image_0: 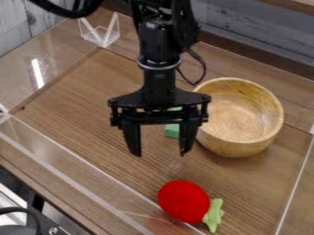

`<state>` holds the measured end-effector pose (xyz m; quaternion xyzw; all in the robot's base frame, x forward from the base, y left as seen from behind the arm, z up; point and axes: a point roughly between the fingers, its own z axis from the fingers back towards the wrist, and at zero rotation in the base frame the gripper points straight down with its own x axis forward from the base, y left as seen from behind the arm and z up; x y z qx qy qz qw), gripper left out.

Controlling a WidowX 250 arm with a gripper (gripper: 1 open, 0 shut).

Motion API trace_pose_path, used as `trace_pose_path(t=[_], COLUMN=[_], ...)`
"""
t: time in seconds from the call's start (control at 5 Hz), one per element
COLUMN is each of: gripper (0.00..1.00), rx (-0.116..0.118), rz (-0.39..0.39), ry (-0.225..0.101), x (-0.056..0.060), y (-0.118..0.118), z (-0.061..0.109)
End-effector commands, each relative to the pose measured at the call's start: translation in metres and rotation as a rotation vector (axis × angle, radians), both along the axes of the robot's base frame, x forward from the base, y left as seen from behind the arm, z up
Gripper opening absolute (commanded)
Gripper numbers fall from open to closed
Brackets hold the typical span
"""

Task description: Move the red object to the right side of the table

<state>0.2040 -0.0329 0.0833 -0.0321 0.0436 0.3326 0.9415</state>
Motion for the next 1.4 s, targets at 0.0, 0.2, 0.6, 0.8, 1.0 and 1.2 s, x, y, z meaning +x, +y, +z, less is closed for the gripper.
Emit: trace_pose_path(t=[0.0,0.2,0.6,0.8,1.0,1.2], gripper=[1.0,1.0,1.0,1.0,1.0,1.0], rx=[-0.007,-0.008,-0.012,-0.014,-0.019,-0.02], rz=[0.173,0.323,0.585,0.721,0.754,0.766], ry=[-0.052,-0.055,-0.054,-0.054,-0.057,-0.062], x=[0.009,0.008,0.005,0.002,-0.005,-0.009], y=[-0.003,-0.001,-0.009,-0.024,-0.03,-0.033], z=[0.007,-0.003,-0.016,-0.019,-0.028,-0.036])
